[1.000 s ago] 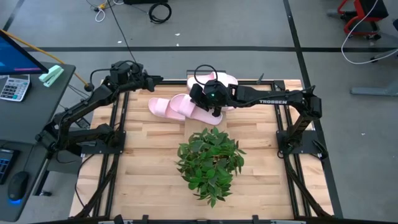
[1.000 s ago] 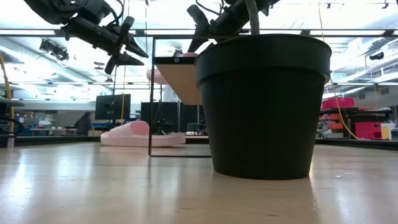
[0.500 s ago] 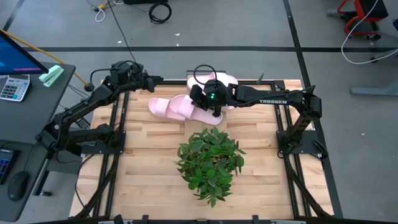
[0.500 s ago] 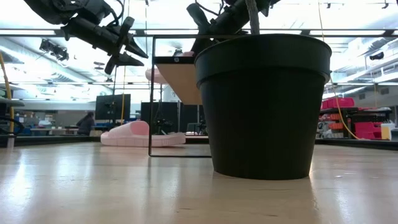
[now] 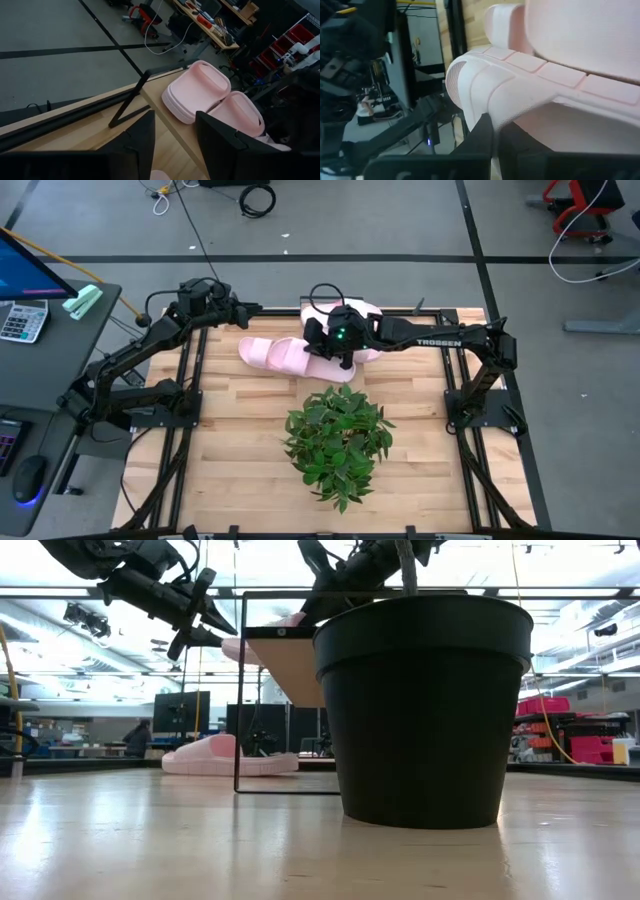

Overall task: Pick and place slides into the shelf
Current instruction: Put the pink slide on the shelf

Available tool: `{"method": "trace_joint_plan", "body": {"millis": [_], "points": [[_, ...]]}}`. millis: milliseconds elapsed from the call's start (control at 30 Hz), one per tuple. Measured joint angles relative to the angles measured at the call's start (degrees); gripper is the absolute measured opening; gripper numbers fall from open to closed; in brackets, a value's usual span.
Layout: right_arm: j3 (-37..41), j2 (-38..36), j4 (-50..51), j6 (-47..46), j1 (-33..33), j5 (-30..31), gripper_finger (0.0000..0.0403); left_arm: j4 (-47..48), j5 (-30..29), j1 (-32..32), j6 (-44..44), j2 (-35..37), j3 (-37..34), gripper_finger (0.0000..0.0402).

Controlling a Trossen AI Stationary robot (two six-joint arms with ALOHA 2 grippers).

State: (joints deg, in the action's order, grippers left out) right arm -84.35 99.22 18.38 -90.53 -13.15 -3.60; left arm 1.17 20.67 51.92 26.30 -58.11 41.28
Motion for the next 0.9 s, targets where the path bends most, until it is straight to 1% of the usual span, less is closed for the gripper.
{"method": "trace_joint_plan", "body": {"millis": [100, 233, 367, 533, 800, 900], "points": [[-1.03, 0.00, -0.23, 0.55, -0.76, -1.75, 0.0009, 0.02, 0.01, -0.01, 0.00, 0.01, 0.00, 0.0143], [-1.36, -0.11, -0.21, 1.02, -1.21, -5.40, 0.0009, 0.09, 0.02, -0.01, 0.02, 0.00, 0.00, 0.0138], [-1.31, -0.13, 0.25, 1.10, -1.68, -9.73, 0.0009, 0.41, 0.00, 0.00, 0.00, 0.02, 0.00, 0.0141], [-0.49, -0.20, 3.47, 1.06, -1.75, -11.94, 0.0009, 0.45, 0.01, -0.02, -0.01, 0.00, 0.00, 0.0146], [-0.55, 1.03, 4.11, 2.17, -2.12, -15.68, 0.0009, 0.46, 0.00, -0.01, -0.02, 0.00, 0.00, 0.0138], [-0.55, 1.40, 4.13, 2.42, -2.12, -15.93, 0.0009, 0.48, 0.00, 0.00, -0.04, 0.00, 0.00, 0.0139]]}}
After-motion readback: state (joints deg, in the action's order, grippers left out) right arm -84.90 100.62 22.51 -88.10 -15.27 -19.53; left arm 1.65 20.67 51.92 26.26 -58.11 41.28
